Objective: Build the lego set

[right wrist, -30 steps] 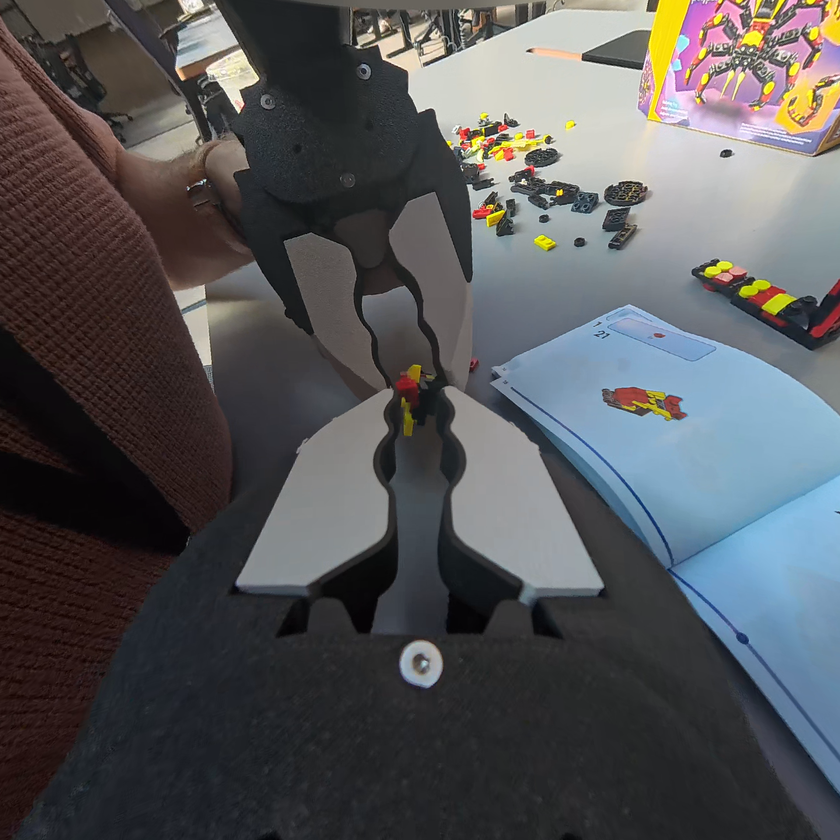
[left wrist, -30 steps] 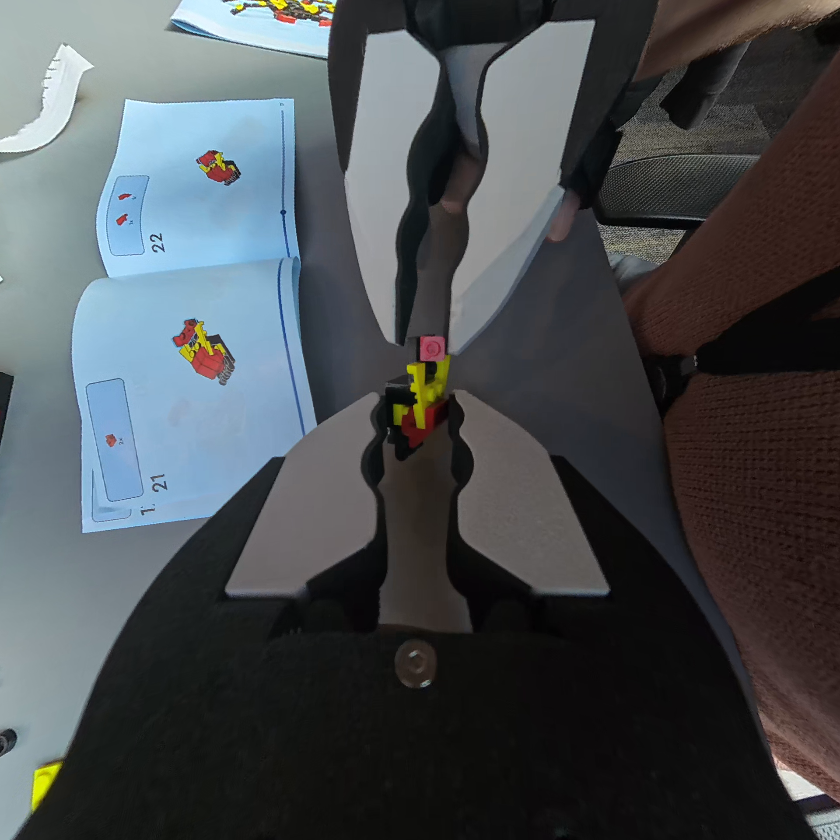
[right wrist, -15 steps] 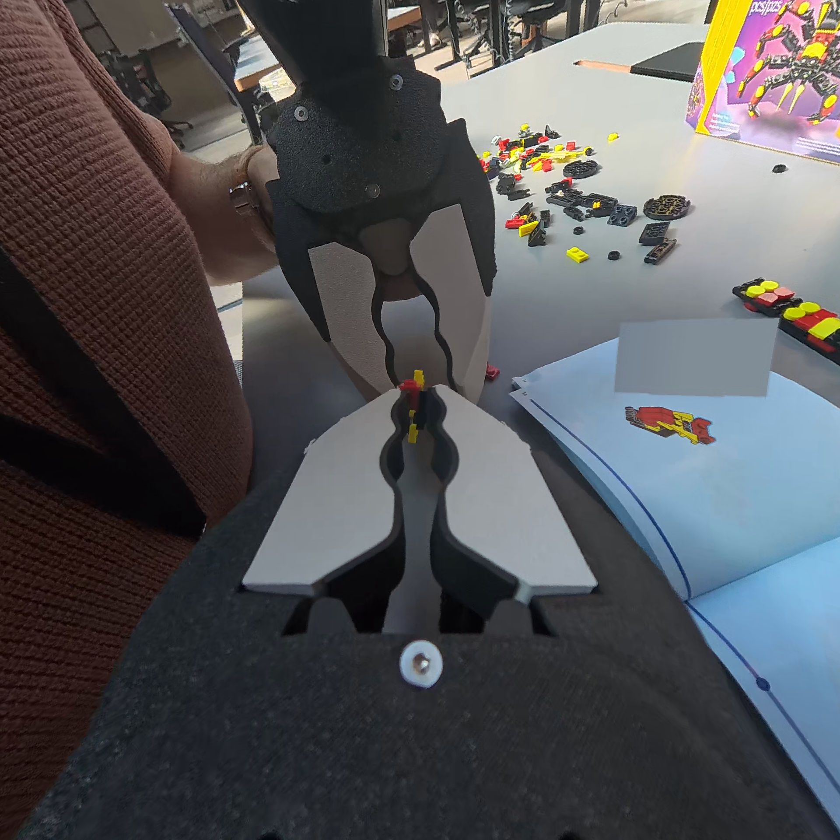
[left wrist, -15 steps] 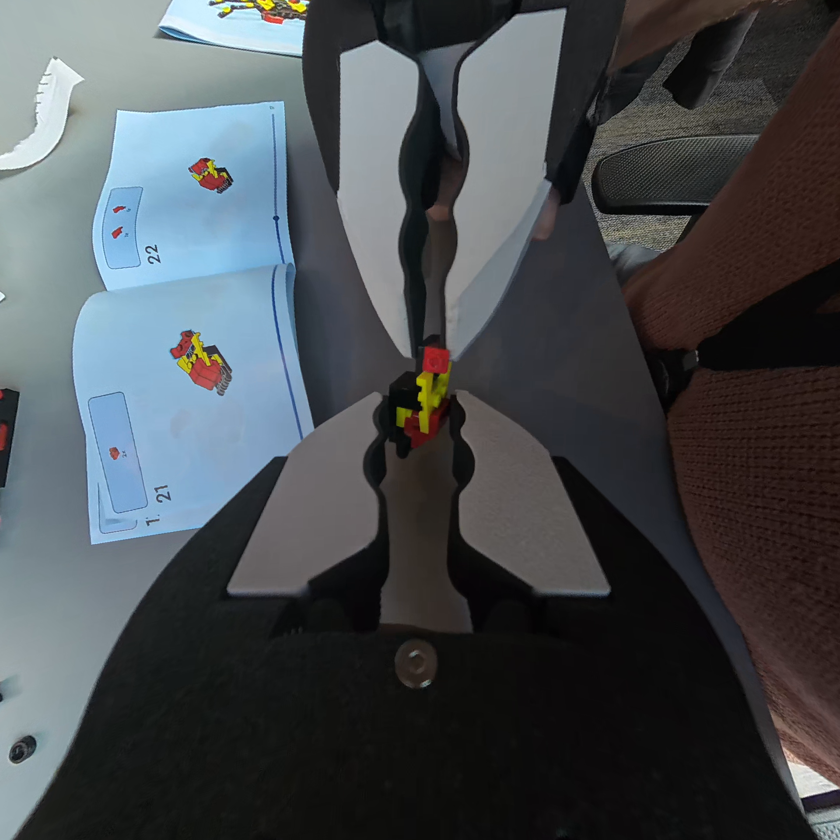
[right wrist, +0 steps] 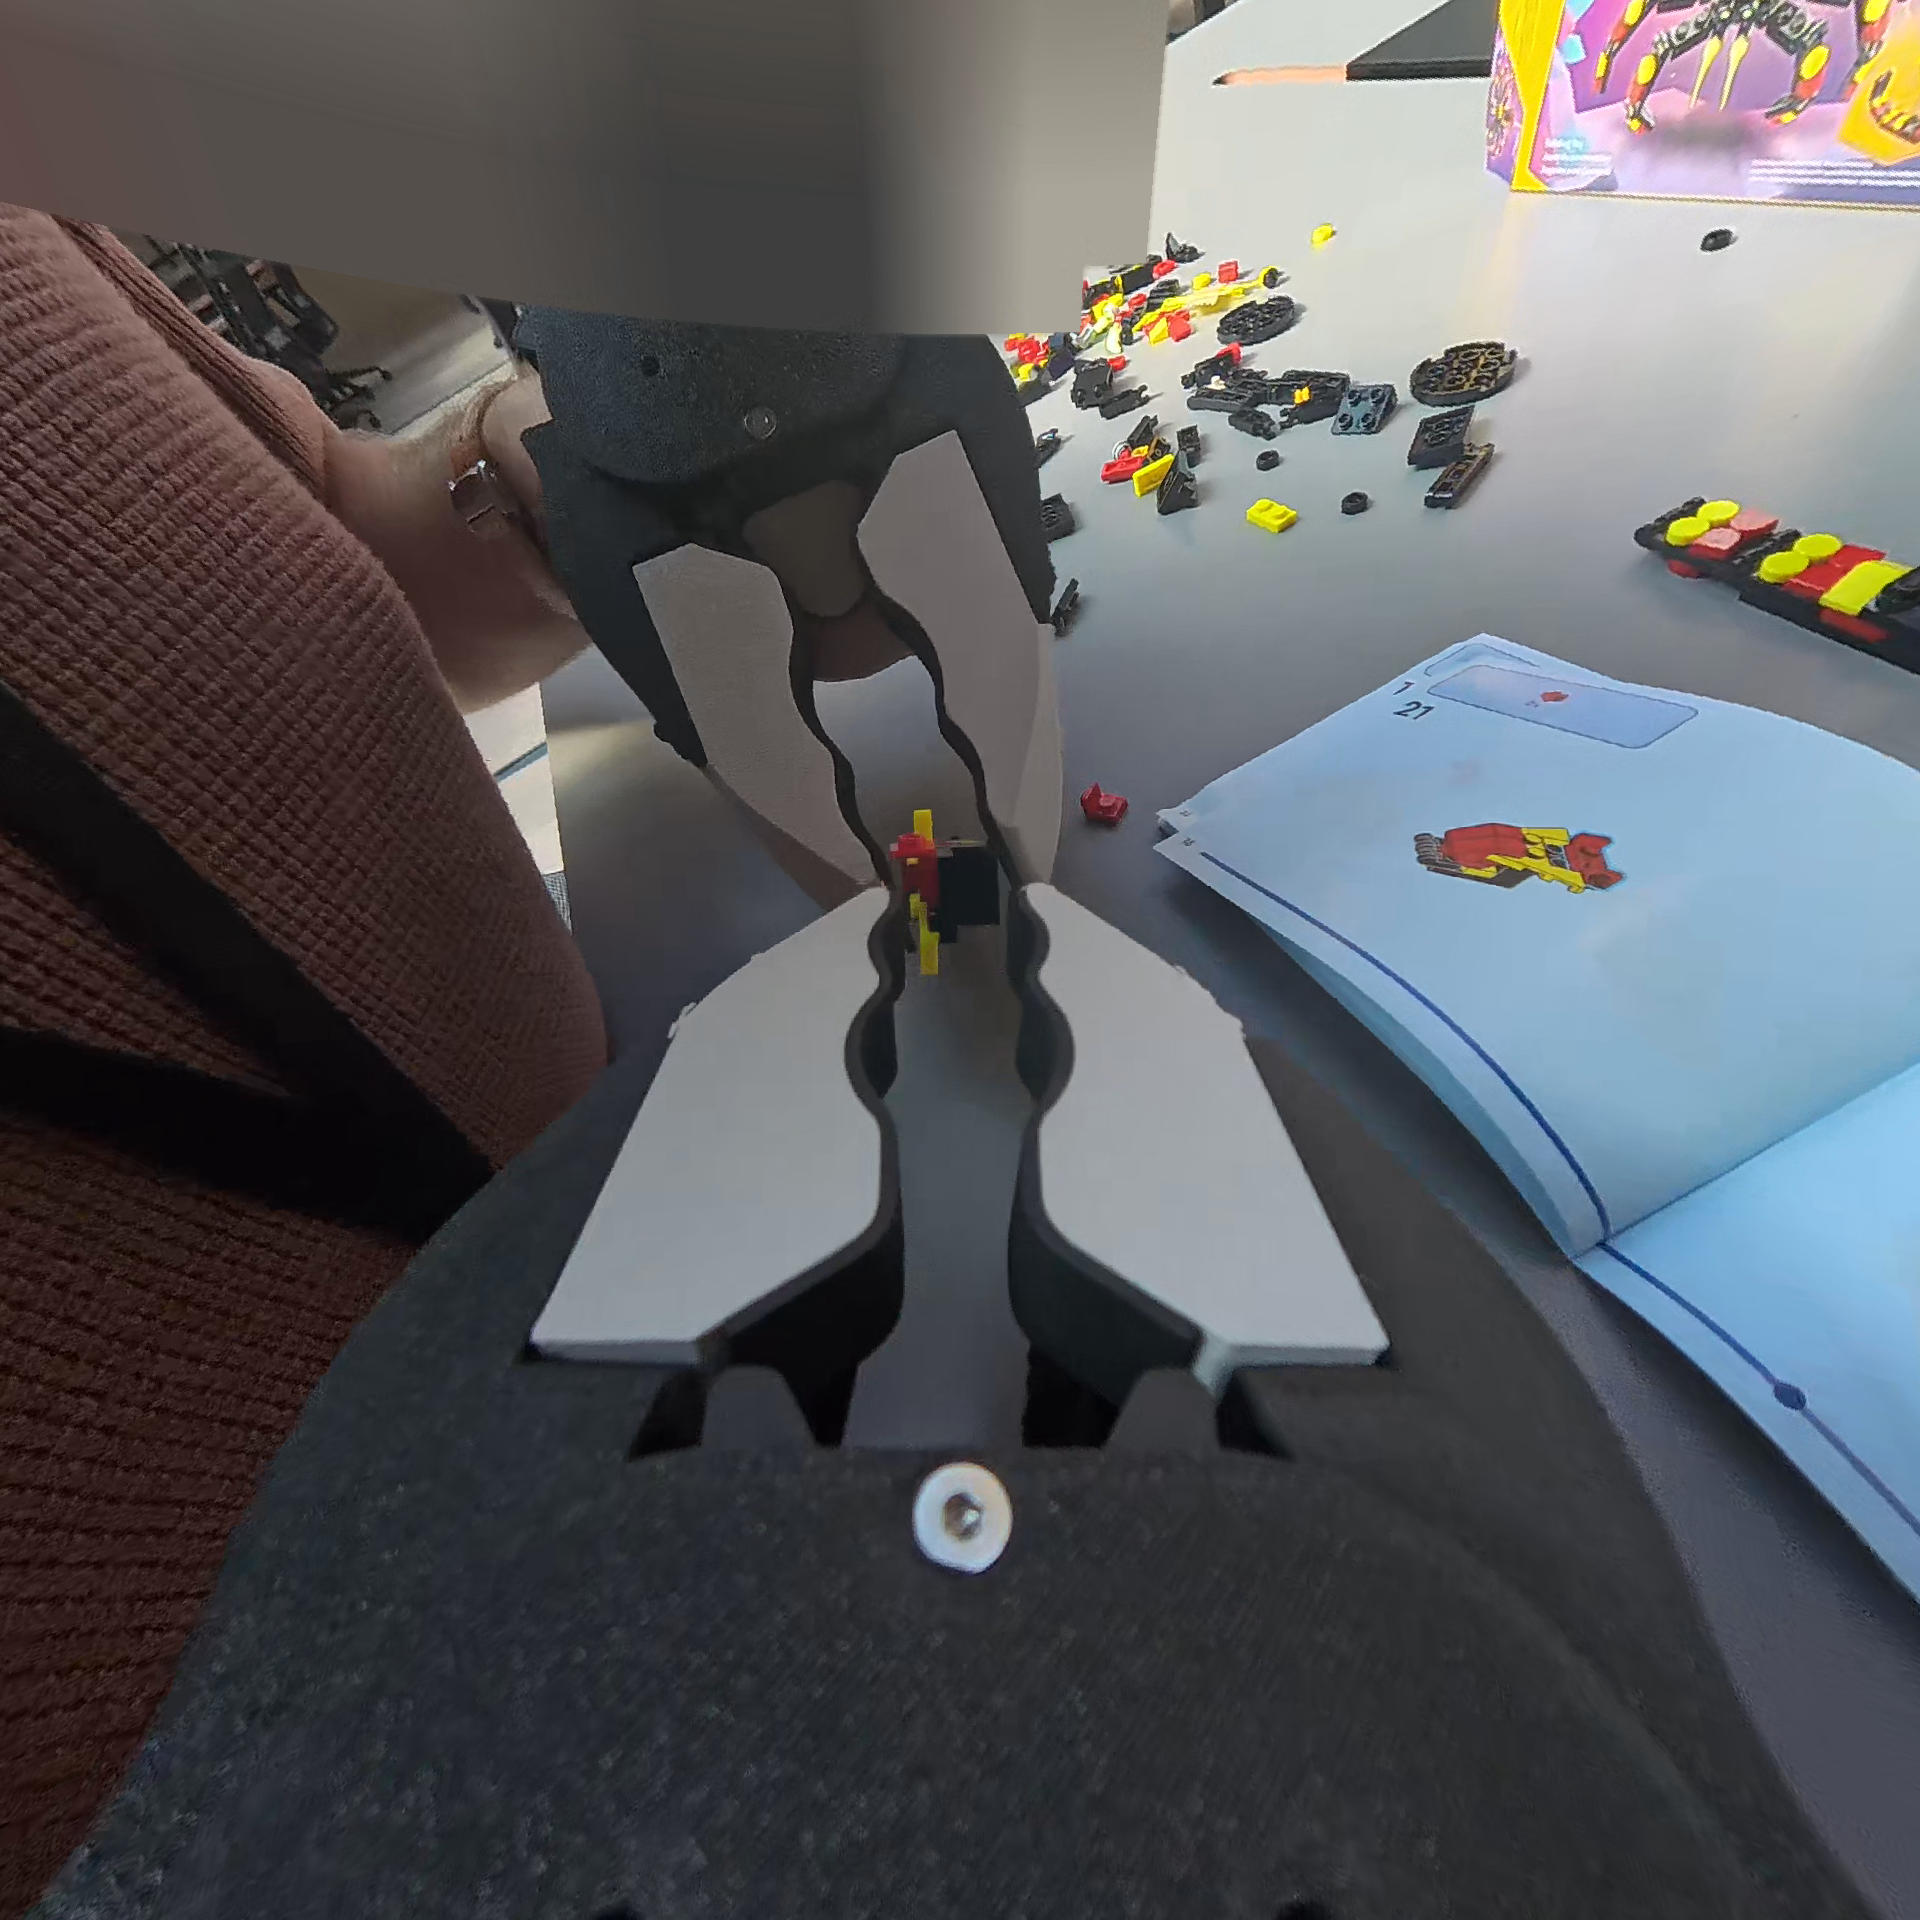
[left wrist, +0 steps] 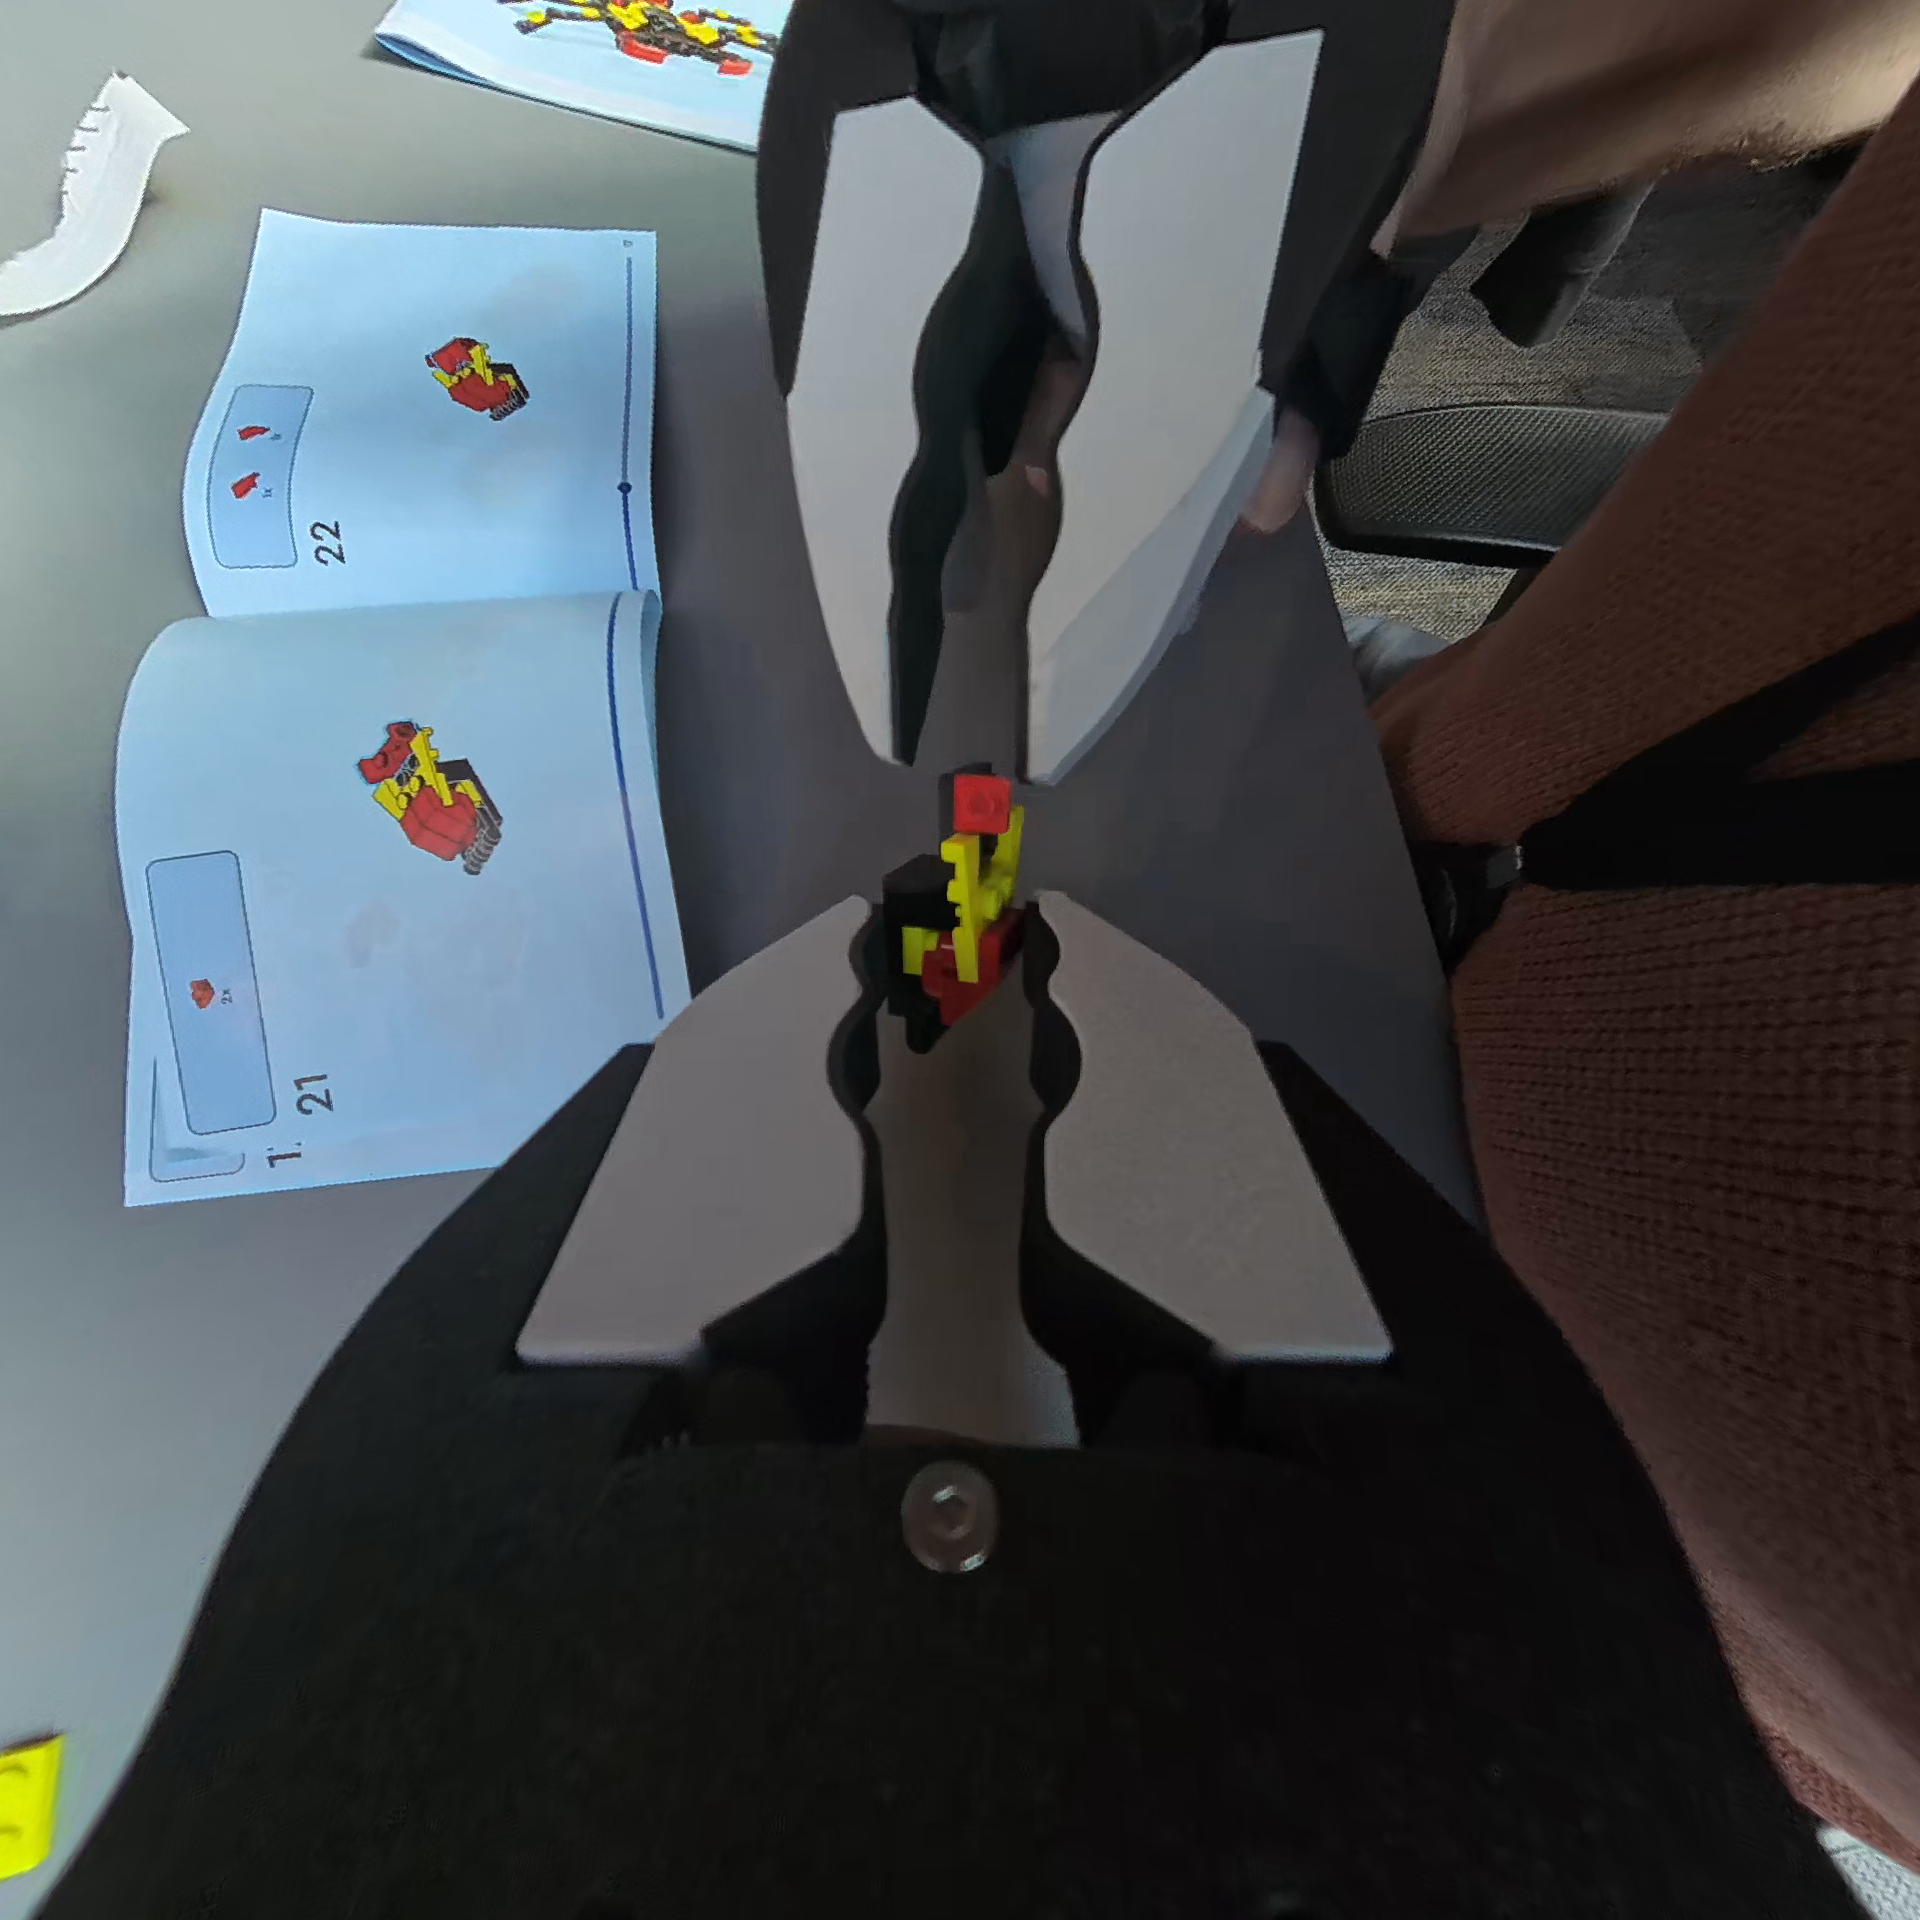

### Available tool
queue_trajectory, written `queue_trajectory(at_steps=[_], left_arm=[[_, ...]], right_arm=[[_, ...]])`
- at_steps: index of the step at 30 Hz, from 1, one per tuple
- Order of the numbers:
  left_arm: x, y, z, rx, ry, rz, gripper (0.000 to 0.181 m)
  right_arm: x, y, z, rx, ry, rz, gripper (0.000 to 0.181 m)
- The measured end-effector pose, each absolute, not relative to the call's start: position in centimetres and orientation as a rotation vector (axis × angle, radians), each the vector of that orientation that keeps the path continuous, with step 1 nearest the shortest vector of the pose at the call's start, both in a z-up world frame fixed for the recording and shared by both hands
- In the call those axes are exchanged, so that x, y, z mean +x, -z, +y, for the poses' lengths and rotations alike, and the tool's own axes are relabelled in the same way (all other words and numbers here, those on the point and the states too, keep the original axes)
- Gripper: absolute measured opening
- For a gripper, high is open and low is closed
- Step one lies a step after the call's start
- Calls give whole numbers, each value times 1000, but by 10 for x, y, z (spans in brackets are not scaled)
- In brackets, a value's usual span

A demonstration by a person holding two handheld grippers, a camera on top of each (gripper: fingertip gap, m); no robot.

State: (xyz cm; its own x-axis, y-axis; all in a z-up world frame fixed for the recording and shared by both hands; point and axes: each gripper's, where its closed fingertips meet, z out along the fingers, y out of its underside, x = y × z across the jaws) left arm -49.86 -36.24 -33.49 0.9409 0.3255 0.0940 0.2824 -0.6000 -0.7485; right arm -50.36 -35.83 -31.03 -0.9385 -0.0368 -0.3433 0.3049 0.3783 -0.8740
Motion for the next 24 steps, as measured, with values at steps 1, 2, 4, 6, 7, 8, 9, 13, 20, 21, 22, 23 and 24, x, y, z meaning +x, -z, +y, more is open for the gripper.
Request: queue_trajectory(at_steps=[1,2,4,6,7,8,9,13,20,21,22,23,24], left_arm=[[-499,334,-363,-2236,-58,-451,24],[-500,332,-365,-2220,-55,-478,24],[-499,329,-367,-2208,-68,-506,25],[-494,324,-370,-2194,-80,-528,25],[-492,322,-377,-2190,-112,-559,25],[-491,319,-388,-2185,-169,-603,25],[-491,317,-401,-2170,-225,-657,24],[-488,318,-444,-2087,-353,-847,24],[-507,312,-473,-2048,-565,-830,25],[-509,312,-473,-2043,-559,-817,24],[-510,313,-474,-2047,-545,-806,24],[-511,313,-475,-2051,-545,-799,24],[-512,314,-477,-2059,-549,-789,24]], right_arm=[[-502,308,-357,229,1586,2350,18],[-500,306,-356,224,1596,2362,18],[-499,303,-356,188,1618,2405,16],[-497,304,-358,146,1628,2453,17],[-498,307,-357,142,1613,2496,17],[-502,310,-357,144,1598,2559,17],[-506,313,-356,135,1580,2634,17],[-513,329,-372,53,1424,2819,8],[-526,357,-423,61,1259,2931,8],[-525,363,-426,81,1208,2947,9],[-525,366,-429,120,1173,2957,9],[-525,369,-431,161,1156,2958,10],[-524,370,-433,188,1140,2961,11]])
